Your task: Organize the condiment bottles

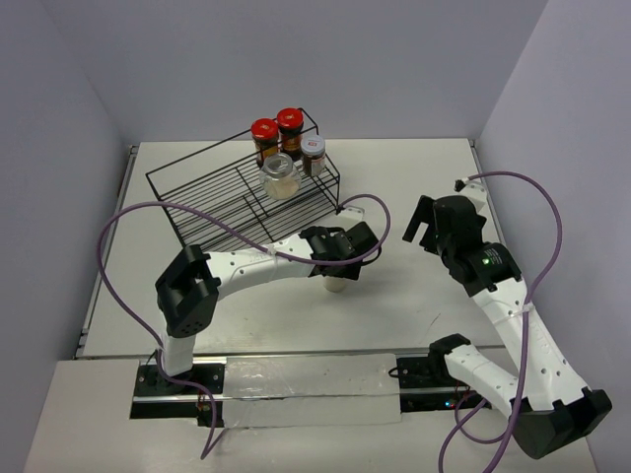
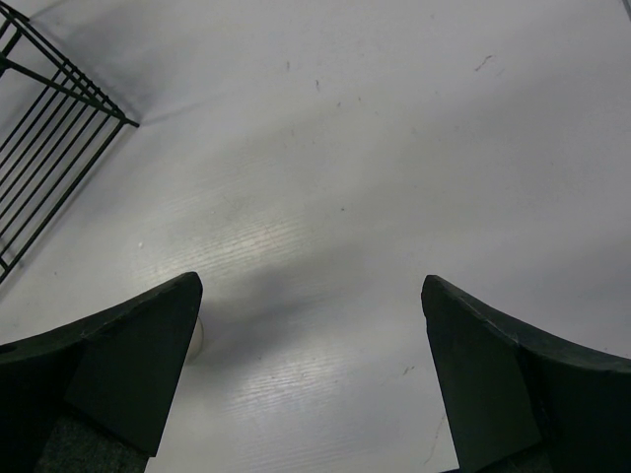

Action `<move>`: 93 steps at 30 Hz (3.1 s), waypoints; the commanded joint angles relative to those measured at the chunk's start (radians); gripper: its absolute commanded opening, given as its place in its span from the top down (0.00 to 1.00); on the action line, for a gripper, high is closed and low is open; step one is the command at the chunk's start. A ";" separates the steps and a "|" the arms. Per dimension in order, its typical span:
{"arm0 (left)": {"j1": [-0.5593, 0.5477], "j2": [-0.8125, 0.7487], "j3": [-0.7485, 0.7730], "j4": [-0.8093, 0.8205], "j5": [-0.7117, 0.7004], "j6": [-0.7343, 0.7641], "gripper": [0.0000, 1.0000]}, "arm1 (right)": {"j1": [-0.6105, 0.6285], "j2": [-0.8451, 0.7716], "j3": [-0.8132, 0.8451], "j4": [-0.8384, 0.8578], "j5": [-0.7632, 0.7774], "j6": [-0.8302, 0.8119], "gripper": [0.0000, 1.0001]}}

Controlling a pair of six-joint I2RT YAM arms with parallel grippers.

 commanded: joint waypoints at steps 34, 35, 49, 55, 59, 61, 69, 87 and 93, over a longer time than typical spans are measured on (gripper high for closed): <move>0.569 -0.338 0.450 -0.162 -0.176 0.292 0.90 | -0.003 0.002 -0.006 0.056 -0.040 -0.016 0.00; 0.613 -0.314 0.515 -0.161 -0.170 0.301 0.90 | -0.003 0.000 -0.005 0.054 -0.038 -0.016 0.00; 0.721 -0.153 0.621 -0.099 -0.118 0.319 0.90 | -0.003 -0.016 -0.025 0.046 -0.036 -0.009 0.00; 0.725 -0.133 0.588 -0.101 -0.102 0.316 0.90 | -0.003 -0.012 -0.032 0.050 -0.035 -0.005 0.00; 0.726 -0.128 0.570 -0.113 -0.099 0.310 0.90 | -0.002 -0.007 -0.034 0.051 -0.039 -0.003 0.00; 0.726 -0.137 0.546 -0.104 -0.097 0.308 0.90 | -0.002 -0.004 -0.033 0.053 -0.039 -0.004 0.00; 0.726 -0.128 0.496 -0.106 -0.069 0.295 0.90 | -0.005 0.002 -0.036 0.057 -0.043 -0.002 0.00; 0.726 -0.143 0.273 0.032 -0.052 0.259 0.90 | -0.003 -0.007 -0.046 0.048 -0.035 0.000 0.00; 0.726 -0.134 0.247 0.031 -0.048 0.245 0.90 | -0.003 -0.002 -0.048 0.053 -0.040 0.001 0.00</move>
